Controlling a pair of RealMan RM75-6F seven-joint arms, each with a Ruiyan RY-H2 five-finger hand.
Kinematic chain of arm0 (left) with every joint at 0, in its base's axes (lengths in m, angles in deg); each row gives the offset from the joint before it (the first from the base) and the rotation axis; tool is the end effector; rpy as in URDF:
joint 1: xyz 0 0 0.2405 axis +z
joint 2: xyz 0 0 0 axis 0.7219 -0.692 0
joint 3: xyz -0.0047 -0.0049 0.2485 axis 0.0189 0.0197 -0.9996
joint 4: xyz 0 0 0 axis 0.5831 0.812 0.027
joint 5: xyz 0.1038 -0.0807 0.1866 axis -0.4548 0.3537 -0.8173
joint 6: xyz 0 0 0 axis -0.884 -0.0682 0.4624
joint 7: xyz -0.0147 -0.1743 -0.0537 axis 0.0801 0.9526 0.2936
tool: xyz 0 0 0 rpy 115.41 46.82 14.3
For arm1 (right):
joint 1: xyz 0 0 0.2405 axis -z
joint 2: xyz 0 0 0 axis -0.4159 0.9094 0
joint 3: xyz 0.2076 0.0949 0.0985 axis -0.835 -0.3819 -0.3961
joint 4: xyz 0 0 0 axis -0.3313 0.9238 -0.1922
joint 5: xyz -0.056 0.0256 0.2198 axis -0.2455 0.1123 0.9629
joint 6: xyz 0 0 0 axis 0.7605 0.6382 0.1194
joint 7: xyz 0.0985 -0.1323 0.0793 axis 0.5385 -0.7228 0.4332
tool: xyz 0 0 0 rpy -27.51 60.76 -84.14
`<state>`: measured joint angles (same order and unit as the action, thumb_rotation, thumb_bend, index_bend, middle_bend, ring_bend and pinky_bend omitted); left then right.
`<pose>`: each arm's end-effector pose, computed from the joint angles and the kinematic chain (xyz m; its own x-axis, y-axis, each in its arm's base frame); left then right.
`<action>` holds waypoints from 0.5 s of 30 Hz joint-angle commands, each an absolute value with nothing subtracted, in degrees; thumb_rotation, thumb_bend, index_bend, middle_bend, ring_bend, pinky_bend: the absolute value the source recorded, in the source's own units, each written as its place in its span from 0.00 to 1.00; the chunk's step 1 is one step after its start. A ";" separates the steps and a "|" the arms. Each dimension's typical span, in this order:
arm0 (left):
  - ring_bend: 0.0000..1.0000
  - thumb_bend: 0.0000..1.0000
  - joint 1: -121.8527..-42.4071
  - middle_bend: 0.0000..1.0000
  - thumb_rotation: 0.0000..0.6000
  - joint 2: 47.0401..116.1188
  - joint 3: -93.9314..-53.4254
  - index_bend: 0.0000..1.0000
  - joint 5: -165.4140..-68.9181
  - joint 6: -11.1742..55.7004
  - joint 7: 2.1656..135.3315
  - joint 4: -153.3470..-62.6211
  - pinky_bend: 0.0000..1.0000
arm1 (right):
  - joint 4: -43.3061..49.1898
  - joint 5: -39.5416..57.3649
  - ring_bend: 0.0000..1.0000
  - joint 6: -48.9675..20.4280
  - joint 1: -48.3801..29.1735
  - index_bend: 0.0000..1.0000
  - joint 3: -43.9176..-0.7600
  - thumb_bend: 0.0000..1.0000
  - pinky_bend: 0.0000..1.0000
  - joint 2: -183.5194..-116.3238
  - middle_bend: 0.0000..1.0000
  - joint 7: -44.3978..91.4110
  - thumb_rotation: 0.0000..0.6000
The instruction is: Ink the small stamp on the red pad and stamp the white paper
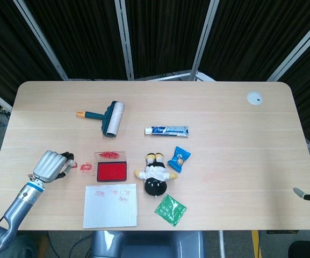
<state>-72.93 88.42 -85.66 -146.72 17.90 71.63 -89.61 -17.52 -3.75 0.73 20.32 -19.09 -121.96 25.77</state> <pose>-0.3053 0.3264 -0.0105 0.6449 0.1396 0.7514 0.7300 -0.4038 -0.5514 -0.3452 -0.2314 0.1953 0.4025 -0.0197 0.9152 -0.8994 0.1774 0.3994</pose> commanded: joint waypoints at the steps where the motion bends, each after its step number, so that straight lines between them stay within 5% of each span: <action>1: 0.96 0.47 -73.28 0.57 1.00 89.77 -86.13 0.64 -147.53 18.45 71.84 -87.83 0.99 | -17.44 -3.63 0.00 0.58 20.27 0.00 -19.07 0.00 0.00 -122.02 0.00 25.65 1.00; 15: 0.96 0.47 -74.28 0.54 1.00 94.81 -86.84 0.62 -149.81 18.34 72.32 -80.43 0.99 | -16.96 -2.79 0.00 -0.06 20.22 0.00 -19.10 0.00 0.00 -122.06 0.00 25.70 1.00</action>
<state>-74.16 94.46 -86.74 -149.61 18.30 72.28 -80.83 -16.96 -2.78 -0.06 20.22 -19.10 -122.06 25.70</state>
